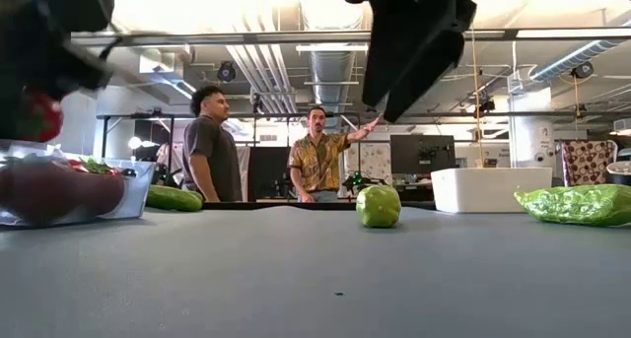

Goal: Sort produce into baskets
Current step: Put the tomato into the black transparent bin

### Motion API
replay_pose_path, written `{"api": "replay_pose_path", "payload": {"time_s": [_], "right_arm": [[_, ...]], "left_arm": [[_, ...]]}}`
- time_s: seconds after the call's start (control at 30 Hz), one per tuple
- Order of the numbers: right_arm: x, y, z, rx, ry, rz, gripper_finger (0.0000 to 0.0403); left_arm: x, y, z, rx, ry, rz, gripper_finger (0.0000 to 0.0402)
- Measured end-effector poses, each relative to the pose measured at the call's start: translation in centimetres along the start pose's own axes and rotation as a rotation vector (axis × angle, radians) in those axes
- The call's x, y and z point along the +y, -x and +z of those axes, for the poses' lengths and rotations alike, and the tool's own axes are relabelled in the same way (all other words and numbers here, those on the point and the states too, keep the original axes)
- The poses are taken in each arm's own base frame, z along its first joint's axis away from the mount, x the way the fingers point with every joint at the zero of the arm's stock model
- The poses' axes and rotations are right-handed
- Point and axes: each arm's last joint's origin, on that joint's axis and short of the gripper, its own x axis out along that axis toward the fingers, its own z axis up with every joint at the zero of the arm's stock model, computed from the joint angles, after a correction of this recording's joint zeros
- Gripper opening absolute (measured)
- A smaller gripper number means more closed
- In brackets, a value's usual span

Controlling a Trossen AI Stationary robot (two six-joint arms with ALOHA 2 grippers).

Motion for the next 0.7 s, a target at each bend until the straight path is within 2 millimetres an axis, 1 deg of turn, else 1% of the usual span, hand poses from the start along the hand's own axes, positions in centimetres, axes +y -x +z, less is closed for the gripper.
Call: {"api": "replay_pose_path", "payload": {"time_s": [0.13, 0.4, 0.5, 0.57, 0.7], "right_arm": [[0.3, 0.0, 0.1, -0.017, -0.038, 0.019, 0.037], [0.3, 0.1, 0.1, -0.017, -0.095, 0.021, 0.037], [0.3, 0.1, 0.1, -0.016, -0.105, 0.023, 0.037], [0.4, 0.1, 0.0, -0.014, -0.112, 0.026, 0.037], [0.5, 0.2, -0.1, -0.014, -0.111, 0.027, 0.037]], "left_arm": [[-0.2, -1.6, 0.0, 0.04, -0.052, 0.036, 0.0286], [-0.7, -2.6, 0.2, 0.025, -0.138, 0.023, 0.0321], [-0.7, -2.5, 0.2, 0.031, -0.141, 0.026, 0.0335], [-0.5, -2.1, 0.1, 0.041, -0.144, 0.034, 0.0343], [0.1, -0.4, 0.1, 0.05, -0.146, 0.036, 0.0355]]}}
